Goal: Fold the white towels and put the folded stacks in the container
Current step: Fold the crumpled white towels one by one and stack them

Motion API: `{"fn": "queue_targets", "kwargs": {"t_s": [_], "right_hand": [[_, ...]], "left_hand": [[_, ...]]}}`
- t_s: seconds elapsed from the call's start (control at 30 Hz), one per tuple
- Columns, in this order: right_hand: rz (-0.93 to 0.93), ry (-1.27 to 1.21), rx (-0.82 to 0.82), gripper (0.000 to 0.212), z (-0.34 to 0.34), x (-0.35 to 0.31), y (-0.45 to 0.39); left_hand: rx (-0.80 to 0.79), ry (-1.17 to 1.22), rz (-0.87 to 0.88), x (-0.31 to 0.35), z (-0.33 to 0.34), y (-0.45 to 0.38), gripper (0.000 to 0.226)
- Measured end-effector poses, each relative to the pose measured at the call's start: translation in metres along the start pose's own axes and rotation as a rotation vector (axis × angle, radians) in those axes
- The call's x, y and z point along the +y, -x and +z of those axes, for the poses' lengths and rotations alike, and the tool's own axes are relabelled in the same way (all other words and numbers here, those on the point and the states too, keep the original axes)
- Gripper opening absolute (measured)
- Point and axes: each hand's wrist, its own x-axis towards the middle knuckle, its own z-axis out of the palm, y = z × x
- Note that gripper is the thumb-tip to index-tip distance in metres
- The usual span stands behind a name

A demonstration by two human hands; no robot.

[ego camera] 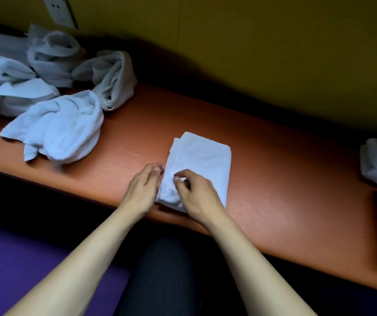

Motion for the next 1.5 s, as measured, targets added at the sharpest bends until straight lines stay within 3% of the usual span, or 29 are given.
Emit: {"fn": "queue_targets", "kwargs": {"t_s": [0.07,0.17,0.27,0.5,0.63,0.8,1.17,1.33,1.5], "right_hand": [[0.038,-0.086,0.222,0.019,-0.014,0.013,0.000],[0.241,-0.116,0.518,0.010,-0.037,0.047,-0.005],[0.442,-0.207,0.450,0.025,-0.045,0.070,-0.010],[0.502,-0.613,0.322,0.036,-0.041,0.074,-0.016],[0.494,-0.741,0.168,0.023,-0.056,0.085,-0.003],[0.426,-0.738,0.263,0.020,-0.096,0.121,0.029],[0.383,-0.731,0.488,0.020,-0.227,0.212,0.109],[0.373,-0.832,0.516,0.050,-0.299,0.238,0.126],[0.360,-1.087,0.300,0.046,-0.376,0.267,0.133]], "left_hand": [[0.033,-0.147,-0.020,0.007,0.002,-0.002,0.029],[0.054,-0.379,-0.128,0.018,0.012,-0.004,0.045],[0.055,-0.402,-0.275,0.033,0.027,-0.003,0.055],[0.072,-0.080,-0.515,0.054,0.044,0.008,0.068],[0.064,0.103,-0.469,0.057,0.061,0.018,0.035],[-0.036,0.212,-0.353,0.082,0.107,0.039,0.009],[-0.404,0.306,-0.156,0.167,0.231,0.092,0.047],[-0.706,0.236,-0.013,0.220,0.269,0.098,0.060],[-0.870,0.129,0.104,0.275,0.304,0.078,0.060]]}}
